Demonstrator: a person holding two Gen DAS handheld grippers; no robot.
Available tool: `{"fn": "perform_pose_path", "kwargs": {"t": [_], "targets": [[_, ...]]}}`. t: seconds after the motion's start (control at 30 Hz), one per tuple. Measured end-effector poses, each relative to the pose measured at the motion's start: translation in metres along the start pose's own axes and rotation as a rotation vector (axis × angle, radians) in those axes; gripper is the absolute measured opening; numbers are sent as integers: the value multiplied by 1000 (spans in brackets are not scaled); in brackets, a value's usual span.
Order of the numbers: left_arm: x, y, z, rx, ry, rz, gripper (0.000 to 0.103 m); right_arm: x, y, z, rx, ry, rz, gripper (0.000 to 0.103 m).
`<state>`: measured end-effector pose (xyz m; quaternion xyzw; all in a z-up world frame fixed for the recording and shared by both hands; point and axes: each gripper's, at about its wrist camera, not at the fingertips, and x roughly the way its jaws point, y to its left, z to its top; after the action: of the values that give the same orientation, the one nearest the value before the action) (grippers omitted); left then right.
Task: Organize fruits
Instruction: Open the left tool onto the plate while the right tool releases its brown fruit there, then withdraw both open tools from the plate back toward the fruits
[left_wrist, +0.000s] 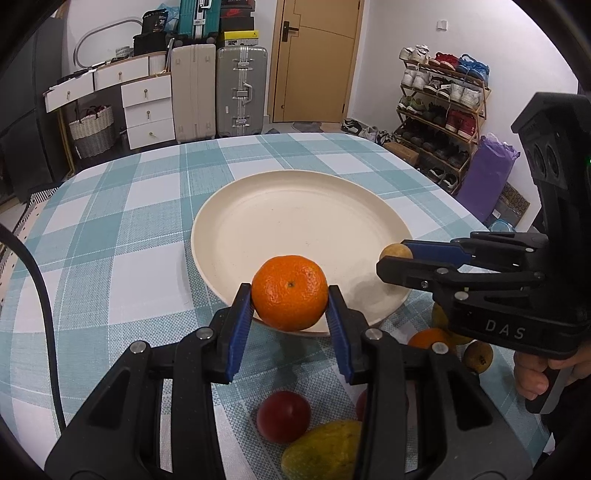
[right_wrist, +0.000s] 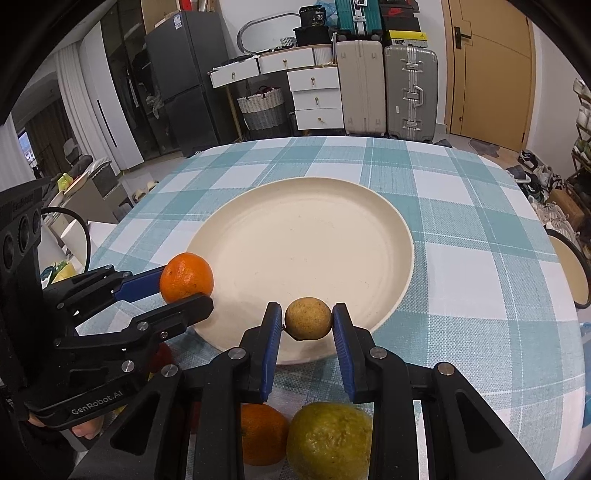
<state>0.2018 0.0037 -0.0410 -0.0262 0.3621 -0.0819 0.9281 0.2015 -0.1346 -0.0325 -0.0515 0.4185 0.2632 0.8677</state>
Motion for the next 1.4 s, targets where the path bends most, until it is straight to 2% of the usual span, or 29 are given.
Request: {"fn": "perform_pose_path", "kwargs": {"t": [0.17, 0.33, 0.4, 0.47, 0.53, 0.57, 0.63, 0.67, 0.7, 0.73, 0.77, 0.8, 0.87, 1.07, 1.4], "targets": [[-1, 2, 0, -11, -5, 0, 36, 1, -1, 0, 1, 4, -4, 29], [-8, 2, -1, -13, -35, -3, 38, -10, -7, 0, 33, -31, -10, 34], [-10, 2, -1, -13, -43, 13, 47, -16, -10, -1, 42, -48, -16, 41], [-13, 2, -1, -13, -54, 43, 69, -24, -13, -3, 52, -72, -19, 48], [-18, 3, -2, -17, -66, 46, 82, -32, -15, -7, 58, -85, -20, 51], [-22, 4, -3, -24, -75, 40, 84, -35, -15, -8, 59, -88, -25, 55], [-29, 5, -3, -37, -87, 28, 84, -42, -16, -13, 60, -100, -32, 71], [-33, 6, -4, -44, -90, 28, 87, -46, -17, -16, 62, -106, -30, 82], [-38, 6, -5, -50, -93, 32, 90, -51, -17, -19, 64, -116, -29, 88], [-43, 7, -6, -57, -95, 36, 98, -54, -16, -21, 64, -124, -29, 89], [-48, 7, -7, -62, -100, 38, 103, -58, -16, -23, 63, -130, -30, 92], [-54, 7, -9, -66, -108, 34, 103, -62, -15, -26, 63, -137, -31, 98], [-64, 7, -13, -67, -111, 34, 103, -71, -15, -31, 71, -162, -32, 103], [-96, -1, -26, -47, -119, 66, 103, -92, -9, -43, 74, -171, -10, 103], [-133, -17, -52, 0, -115, 108, 103, -109, 6, -68, 8, -147, -41, 103]]}}
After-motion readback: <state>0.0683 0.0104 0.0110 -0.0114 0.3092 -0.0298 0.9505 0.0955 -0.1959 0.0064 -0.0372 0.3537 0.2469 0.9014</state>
